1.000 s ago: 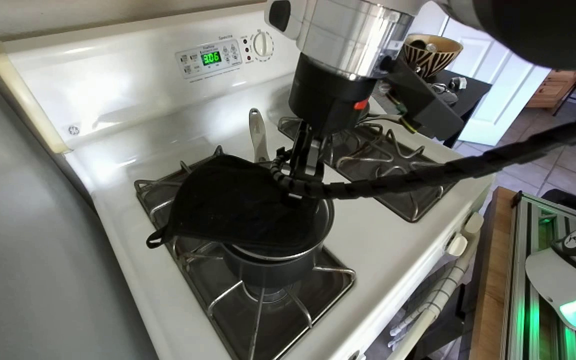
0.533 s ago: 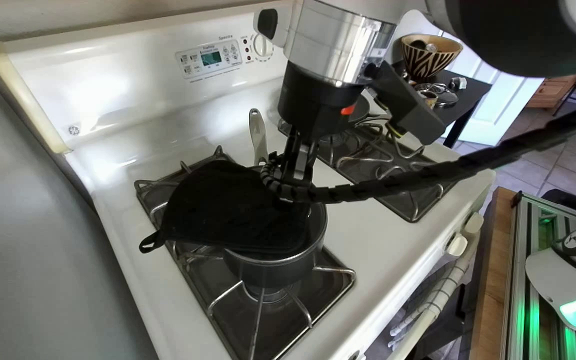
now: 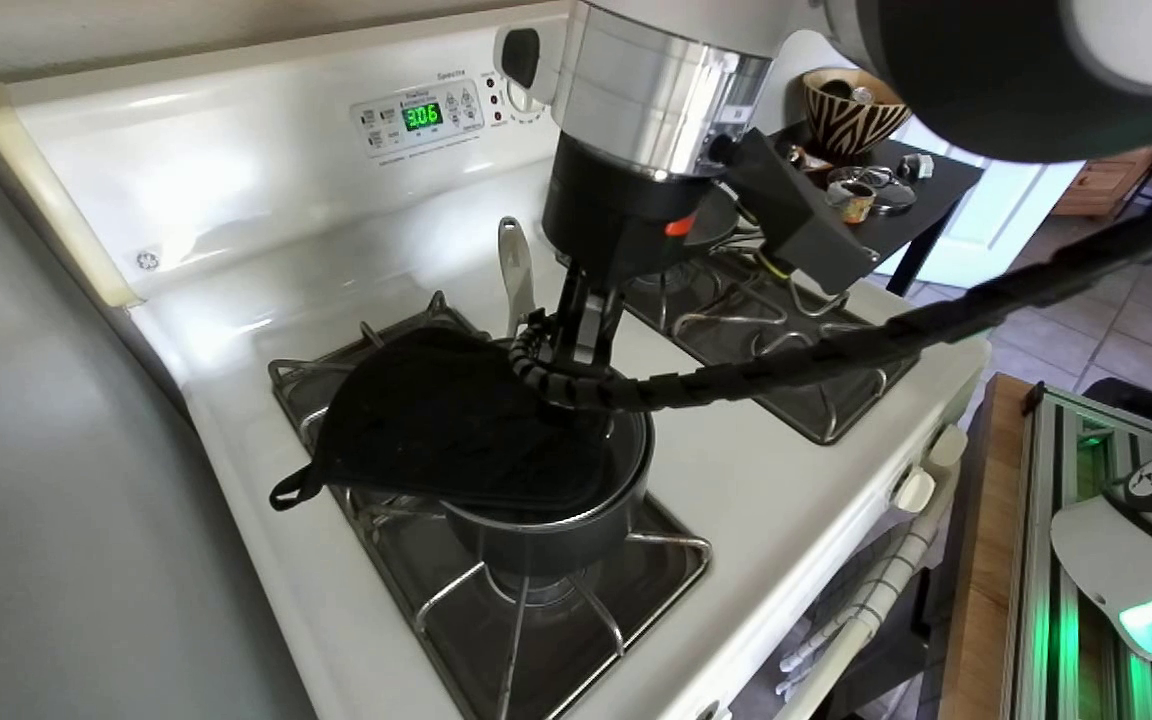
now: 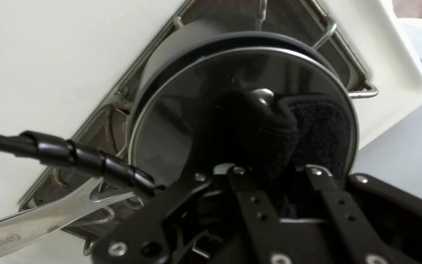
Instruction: Use the black pot holder to place the glass lid on the pot.
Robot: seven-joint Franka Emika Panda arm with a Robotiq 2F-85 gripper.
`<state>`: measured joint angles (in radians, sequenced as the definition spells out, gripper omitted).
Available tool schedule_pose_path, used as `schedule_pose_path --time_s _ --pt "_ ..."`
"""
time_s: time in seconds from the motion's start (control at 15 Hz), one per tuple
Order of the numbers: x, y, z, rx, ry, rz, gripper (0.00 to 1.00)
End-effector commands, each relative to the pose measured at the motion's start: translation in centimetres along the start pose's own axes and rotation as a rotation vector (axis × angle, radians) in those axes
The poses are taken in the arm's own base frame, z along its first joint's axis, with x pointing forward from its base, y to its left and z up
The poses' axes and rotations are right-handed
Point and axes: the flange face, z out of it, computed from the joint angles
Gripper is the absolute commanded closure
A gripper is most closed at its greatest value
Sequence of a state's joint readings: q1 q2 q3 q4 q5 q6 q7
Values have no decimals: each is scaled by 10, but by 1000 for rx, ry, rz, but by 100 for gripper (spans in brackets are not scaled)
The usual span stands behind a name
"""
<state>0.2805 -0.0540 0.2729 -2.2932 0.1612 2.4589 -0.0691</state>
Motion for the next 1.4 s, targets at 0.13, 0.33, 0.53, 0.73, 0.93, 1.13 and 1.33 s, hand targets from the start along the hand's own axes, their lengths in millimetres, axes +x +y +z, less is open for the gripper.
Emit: schedule_pose_path --time_s 0.13,0.33,0.53,0.73,0.93,1.13,1.33 --pt "6 -3 1 -3 -8 -9 95" --pt "6 -3 0 -12 -15 -10 95" --pt "5 -3 0 -29 -23 -20 95" --pt "4 -4 -1 -40 -35 -33 95" --pt "4 -6 1 -29 -57 -36 95" --pt "5 -8 3 -19 -67 -34 95" --pt "6 -10 5 -14 -86 -37 95"
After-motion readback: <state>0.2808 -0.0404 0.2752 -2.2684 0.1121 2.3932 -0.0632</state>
